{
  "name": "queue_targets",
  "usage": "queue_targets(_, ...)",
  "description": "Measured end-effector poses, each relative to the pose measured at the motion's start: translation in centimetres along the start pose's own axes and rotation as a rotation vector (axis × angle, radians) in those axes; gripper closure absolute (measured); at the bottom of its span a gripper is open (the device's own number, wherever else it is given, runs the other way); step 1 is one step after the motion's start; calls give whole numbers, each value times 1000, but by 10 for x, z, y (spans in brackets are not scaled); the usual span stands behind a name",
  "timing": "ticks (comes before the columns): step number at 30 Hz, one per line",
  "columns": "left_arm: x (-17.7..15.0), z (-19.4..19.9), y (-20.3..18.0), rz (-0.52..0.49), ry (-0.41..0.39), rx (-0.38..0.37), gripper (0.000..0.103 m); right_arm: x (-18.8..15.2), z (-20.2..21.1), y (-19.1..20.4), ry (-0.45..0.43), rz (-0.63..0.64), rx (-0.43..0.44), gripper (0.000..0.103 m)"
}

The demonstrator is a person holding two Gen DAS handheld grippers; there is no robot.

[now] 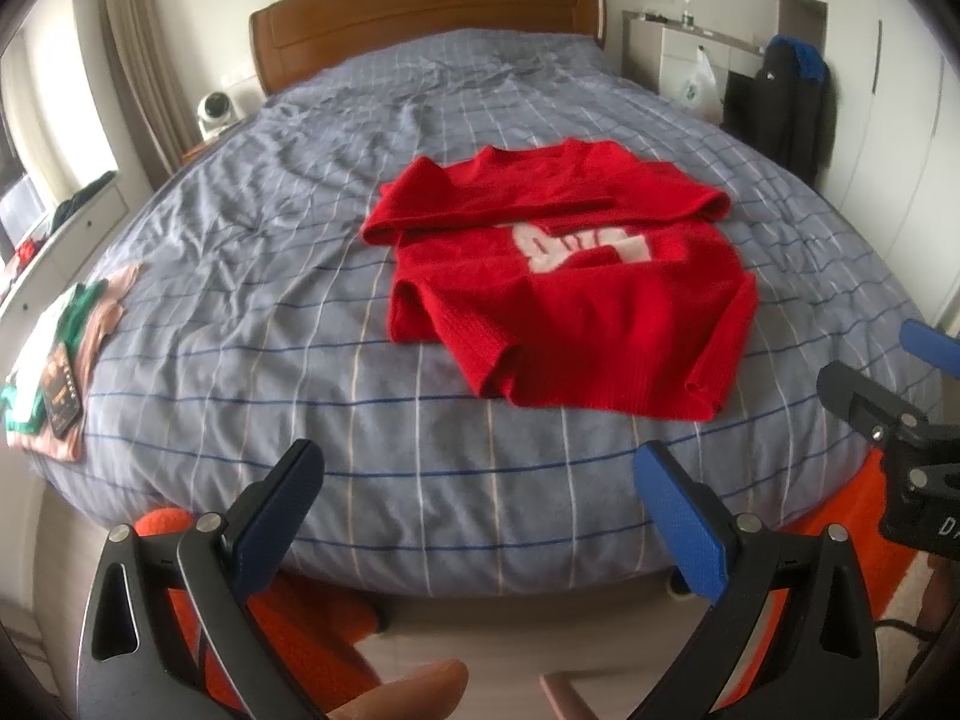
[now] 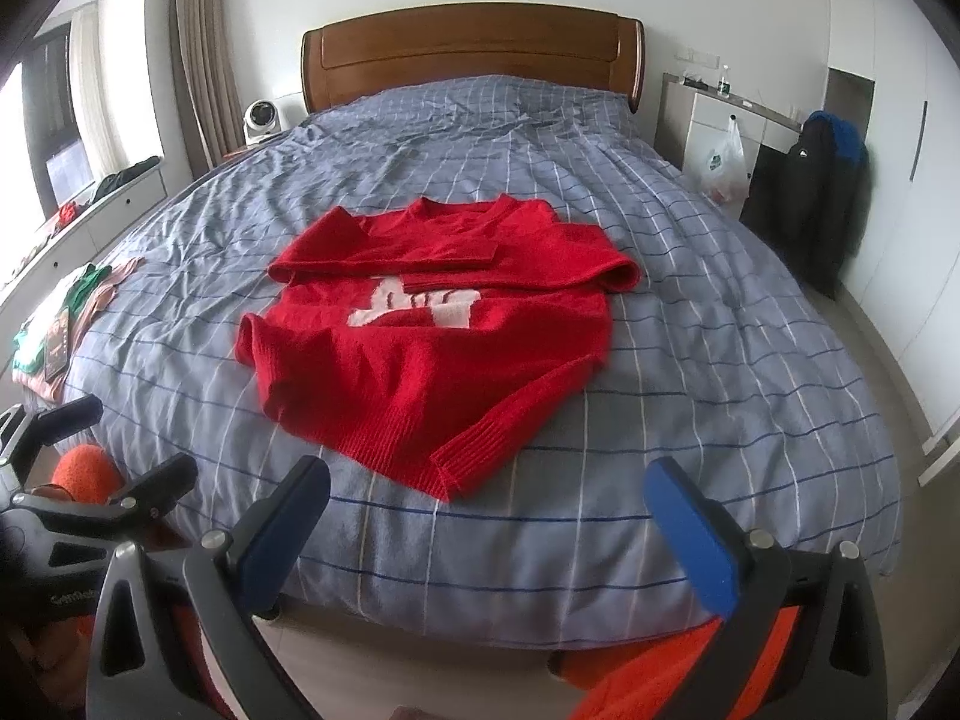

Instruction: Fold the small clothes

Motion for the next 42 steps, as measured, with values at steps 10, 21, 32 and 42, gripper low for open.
queue_targets(10,-1,-1,2,1,4,1,0,-3,-2,4,19,6,3,0)
queue_targets(21,-6,-32,63,113,56,39,0,-3,-8,-31,11,-66,-36,0)
queue_targets(32,31,-103,7,44,124,-243,1,-6,-118,8,207,-82,235,1)
queue_targets(42,11,-99,28,180,212,-442,98,-30,-106,-32,251,-187,313,89)
Point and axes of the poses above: each gripper's, at about its wrist camera, not at the fingertips, and z roughly against the way its jaws point, y to its left, x to its top, the point moved 10 cm from there along -z, roughly the way its jaws point, and after that the axes turned 7 degrees about y, right-handed, at the moved point
